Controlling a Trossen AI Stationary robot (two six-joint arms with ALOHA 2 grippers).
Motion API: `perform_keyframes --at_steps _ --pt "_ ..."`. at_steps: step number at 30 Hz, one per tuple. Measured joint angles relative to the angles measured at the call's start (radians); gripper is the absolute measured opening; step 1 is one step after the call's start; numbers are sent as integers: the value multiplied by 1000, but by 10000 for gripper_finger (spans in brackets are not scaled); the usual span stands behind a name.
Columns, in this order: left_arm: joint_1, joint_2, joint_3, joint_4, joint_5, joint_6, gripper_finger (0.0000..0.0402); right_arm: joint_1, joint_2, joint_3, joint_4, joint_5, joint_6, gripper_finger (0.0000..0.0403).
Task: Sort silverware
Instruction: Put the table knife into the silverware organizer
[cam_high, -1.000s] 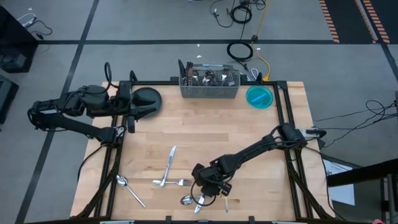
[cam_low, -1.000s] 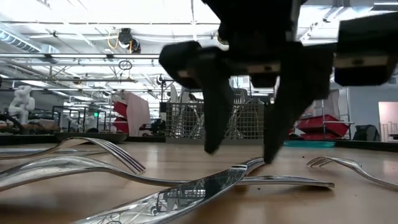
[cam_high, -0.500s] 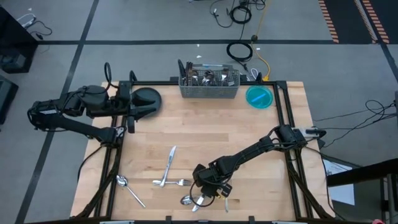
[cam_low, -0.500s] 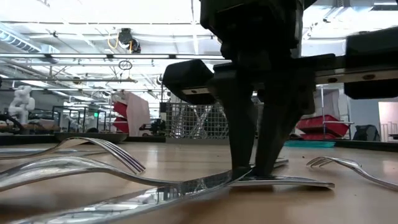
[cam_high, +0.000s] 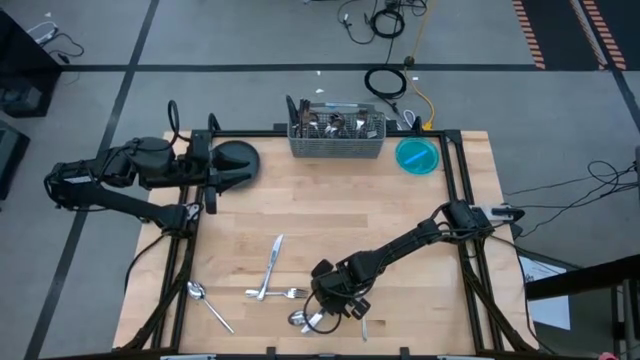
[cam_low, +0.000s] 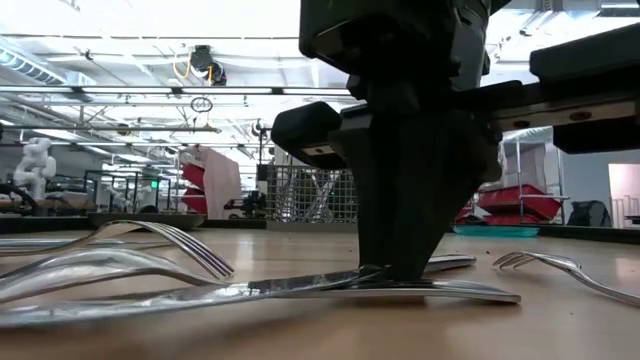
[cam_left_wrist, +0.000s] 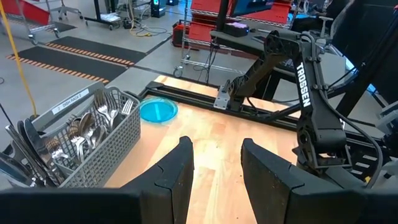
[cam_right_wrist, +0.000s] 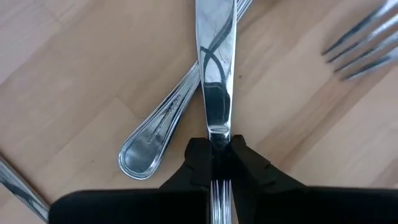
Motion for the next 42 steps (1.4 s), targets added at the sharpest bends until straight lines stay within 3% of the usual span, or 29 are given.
perform_keyframes --at_steps 22,30,36,42 --pt "0 0 0 2 0 -5 139 -47 -248 -5 14 39 179 11" --pt "0 0 0 2 0 -5 139 -144 -426 -4 64 196 200 11" --pt "0 0 0 11 -3 -4 139 -265 -548 -3 181 311 159 11" --pt "0 0 0 11 -59 -1 139 -392 -629 -83 501 285 88 11"
